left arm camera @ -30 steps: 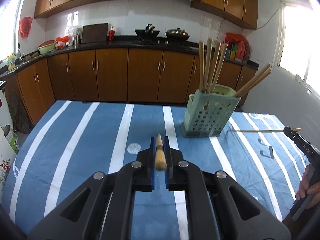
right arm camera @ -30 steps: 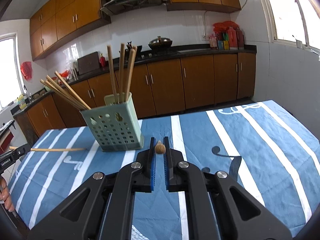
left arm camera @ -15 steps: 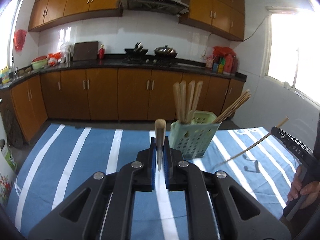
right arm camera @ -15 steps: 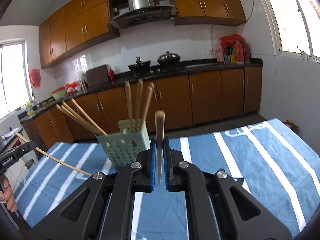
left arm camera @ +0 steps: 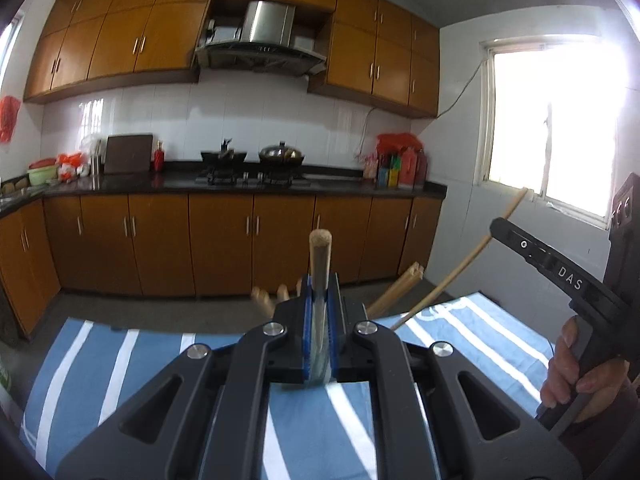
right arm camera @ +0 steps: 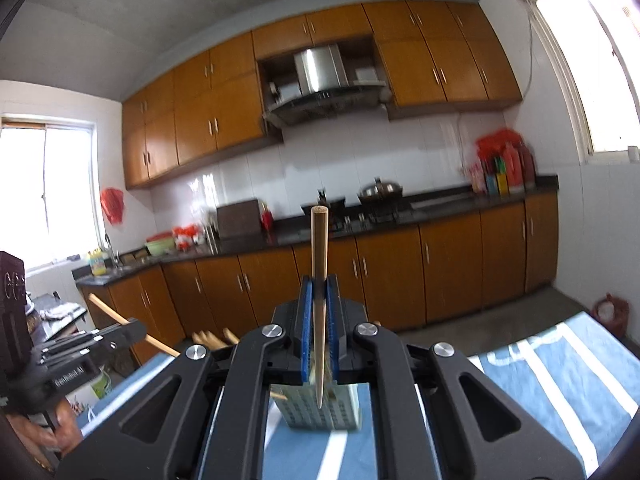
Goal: Organize utensils
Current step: 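Lift both chopsticks upright and carry them over the green holder, then lower the chopsticks into the holder and open both grippers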
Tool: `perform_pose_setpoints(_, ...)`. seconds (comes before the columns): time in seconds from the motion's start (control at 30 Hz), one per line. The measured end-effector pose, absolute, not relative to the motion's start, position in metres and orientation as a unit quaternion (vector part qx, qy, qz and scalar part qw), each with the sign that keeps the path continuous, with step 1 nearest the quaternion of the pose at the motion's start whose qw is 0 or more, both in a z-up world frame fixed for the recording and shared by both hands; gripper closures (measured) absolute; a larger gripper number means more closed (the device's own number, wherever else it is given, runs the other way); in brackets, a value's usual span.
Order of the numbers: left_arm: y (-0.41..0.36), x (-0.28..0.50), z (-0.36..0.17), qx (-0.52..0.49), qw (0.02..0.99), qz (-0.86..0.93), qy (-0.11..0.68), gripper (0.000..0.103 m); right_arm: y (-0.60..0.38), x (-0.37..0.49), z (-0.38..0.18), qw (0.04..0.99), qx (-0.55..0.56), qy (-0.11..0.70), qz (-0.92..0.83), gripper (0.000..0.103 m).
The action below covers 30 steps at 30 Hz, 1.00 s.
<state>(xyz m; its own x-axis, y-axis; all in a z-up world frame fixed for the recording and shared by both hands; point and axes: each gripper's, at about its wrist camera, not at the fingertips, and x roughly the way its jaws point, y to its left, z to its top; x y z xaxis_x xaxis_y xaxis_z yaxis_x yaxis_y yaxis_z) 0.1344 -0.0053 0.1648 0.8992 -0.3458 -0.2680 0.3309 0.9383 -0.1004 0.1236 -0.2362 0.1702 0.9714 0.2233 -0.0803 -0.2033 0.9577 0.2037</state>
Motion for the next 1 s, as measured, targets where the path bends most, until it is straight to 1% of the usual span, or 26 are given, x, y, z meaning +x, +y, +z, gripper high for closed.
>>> perform_pose_setpoints(0.17,-0.011,0.153,0.183,-0.047,0.979,-0.161,0.117,0.095,-0.226,0.14,0.183,0.99,0.092,0.019,0.105,0.096)
perform_pose_setpoints(0.3,-0.013,0.176,0.183,-0.06,0.982,-0.14,0.11,0.095,-0.22,0.157,0.179,0.991,0.088,0.017,0.102,0.096)
perform_pose_setpoints(0.5,-0.017,0.202,0.169,-0.068,0.983,-0.128,0.114,0.095,-0.215,0.185,0.159,0.991,0.082,0.047,0.091,0.096)
perform_pose_setpoints(0.67,-0.022,0.218,0.151,-0.06,0.981,-0.122,0.136,0.095,-0.21,0.202,0.14,0.99,0.072,0.077,0.088,0.095)
perform_pose_setpoints(1.0,-0.022,0.233,0.129,-0.062,0.976,-0.123,0.169,0.095,-0.205,0.206,0.132,0.988,0.07,0.101,0.088,0.095)
